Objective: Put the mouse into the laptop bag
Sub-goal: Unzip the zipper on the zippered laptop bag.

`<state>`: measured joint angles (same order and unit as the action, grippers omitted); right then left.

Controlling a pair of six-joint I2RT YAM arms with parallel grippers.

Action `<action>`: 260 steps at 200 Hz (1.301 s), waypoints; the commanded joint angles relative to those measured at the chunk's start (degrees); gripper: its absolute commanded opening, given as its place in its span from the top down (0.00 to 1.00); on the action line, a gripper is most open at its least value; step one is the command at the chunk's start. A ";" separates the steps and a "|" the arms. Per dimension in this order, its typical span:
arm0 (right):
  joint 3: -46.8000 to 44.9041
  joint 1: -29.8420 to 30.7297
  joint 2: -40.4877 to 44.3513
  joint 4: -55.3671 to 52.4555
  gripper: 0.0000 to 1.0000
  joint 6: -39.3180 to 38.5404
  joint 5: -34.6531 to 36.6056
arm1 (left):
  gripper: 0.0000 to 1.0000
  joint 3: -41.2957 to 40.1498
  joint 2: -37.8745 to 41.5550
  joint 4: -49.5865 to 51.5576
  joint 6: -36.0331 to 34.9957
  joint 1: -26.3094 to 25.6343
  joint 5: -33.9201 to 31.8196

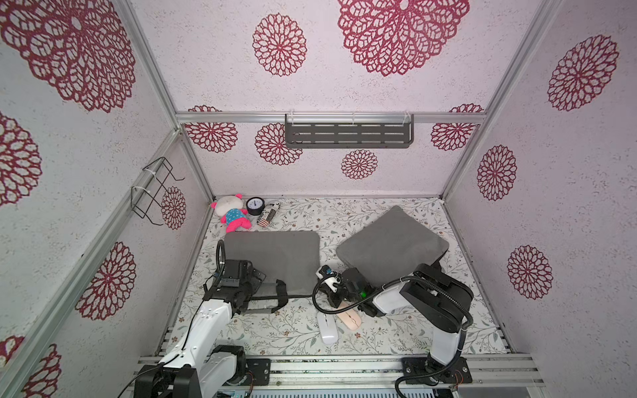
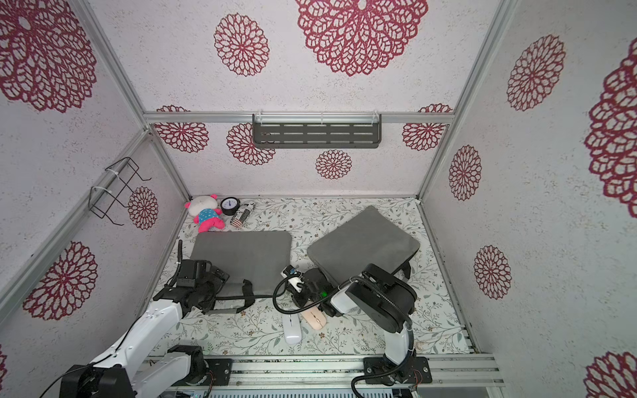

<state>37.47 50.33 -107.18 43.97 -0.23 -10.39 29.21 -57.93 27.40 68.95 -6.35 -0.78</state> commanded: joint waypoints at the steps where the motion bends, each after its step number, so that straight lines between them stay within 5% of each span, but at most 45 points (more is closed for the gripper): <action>1: -0.63 -1.70 0.30 2.74 1.00 2.03 0.69 | 0.02 0.39 2.48 0.78 4.84 -5.52 -2.07; 62: -1.16 -4.43 2.66 0.63 1.00 6.00 5.74 | 0.02 -1.05 -7.33 -21.22 7.65 -21.56 -3.34; 124: -2.47 -4.50 5.66 -0.30 1.00 7.20 5.41 | 0.00 2.53 -25.25 -33.70 7.56 -22.83 -3.44; 142: -2.83 -4.45 5.77 -0.85 1.00 7.09 5.60 | 0.16 3.43 -28.44 -35.47 7.61 -22.85 -3.61; 163: -3.27 -4.46 5.83 -2.13 1.00 6.94 6.49 | 0.62 4.31 -30.63 -36.22 7.87 -22.50 -4.47; 176: -3.83 -4.25 6.44 -2.72 1.00 6.74 6.43 | 0.80 4.96 -31.55 -35.94 8.03 -21.99 -4.60; 260: -6.01 0.46 10.69 -6.60 1.00 4.03 8.73 | 0.88 9.56 -33.22 -33.99 7.83 -21.37 -5.06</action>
<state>32.75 48.73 -98.63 39.90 5.50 0.69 36.16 -90.13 -4.27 76.55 -28.49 -3.77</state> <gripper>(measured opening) 0.051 0.134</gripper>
